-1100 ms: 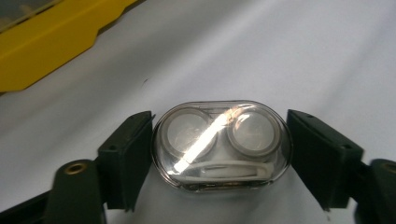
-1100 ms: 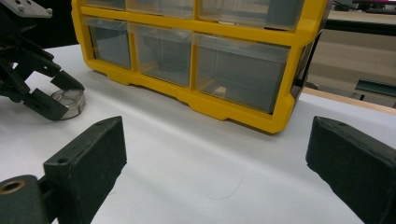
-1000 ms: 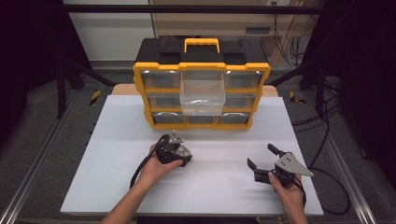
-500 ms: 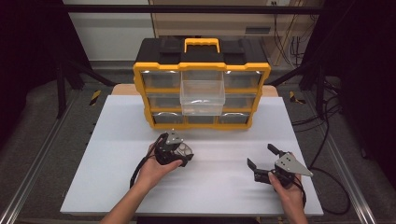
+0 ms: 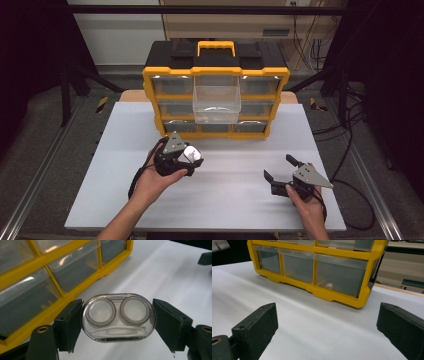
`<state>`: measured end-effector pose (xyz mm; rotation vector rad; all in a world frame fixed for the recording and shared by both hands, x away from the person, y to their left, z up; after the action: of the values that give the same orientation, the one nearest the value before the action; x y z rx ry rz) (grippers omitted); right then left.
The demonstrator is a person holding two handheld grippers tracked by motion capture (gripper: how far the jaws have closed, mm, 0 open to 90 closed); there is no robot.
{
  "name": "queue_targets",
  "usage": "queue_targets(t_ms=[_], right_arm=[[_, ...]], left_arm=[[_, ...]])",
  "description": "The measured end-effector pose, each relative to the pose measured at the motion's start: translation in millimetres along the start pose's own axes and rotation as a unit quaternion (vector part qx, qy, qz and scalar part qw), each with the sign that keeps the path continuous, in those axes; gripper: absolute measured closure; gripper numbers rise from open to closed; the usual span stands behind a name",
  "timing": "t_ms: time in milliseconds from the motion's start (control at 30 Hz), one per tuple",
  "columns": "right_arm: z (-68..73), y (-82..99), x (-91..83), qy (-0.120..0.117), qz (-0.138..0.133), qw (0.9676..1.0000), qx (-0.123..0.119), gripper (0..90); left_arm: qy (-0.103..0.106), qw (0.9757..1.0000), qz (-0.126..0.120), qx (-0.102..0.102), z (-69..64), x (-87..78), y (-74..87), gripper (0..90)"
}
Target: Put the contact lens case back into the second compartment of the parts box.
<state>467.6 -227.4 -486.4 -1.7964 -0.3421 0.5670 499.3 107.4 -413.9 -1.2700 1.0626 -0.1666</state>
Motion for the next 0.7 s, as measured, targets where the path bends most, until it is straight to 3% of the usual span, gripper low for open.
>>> queue_targets(t_ms=[333,700], right_arm=[[0.3,-0.3,0.1,-0.001,-0.001,1.0,-0.001,3.5],[5.2,-1.0,2.5,-0.006,0.002,0.9999,-0.01,3.4]], left_arm=[[-0.011,0.9993,-0.034,0.013,-2.5,-31.9,-18.9,26.3],[-0.008,0.9986,-0.048,0.017,-7.3,-46.9,-32.1,26.3]])
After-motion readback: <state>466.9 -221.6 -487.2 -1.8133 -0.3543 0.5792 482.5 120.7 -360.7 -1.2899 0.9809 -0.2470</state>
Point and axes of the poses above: each handheld gripper's, and its own axes: x roughly forward along the jaws, y roughly out of its underside, z roughly to its left, the point moved 5 cm from there along x, roughly forward along the jaws, and after that the axes turned 10 degrees about -x, right-handed, at the moved point
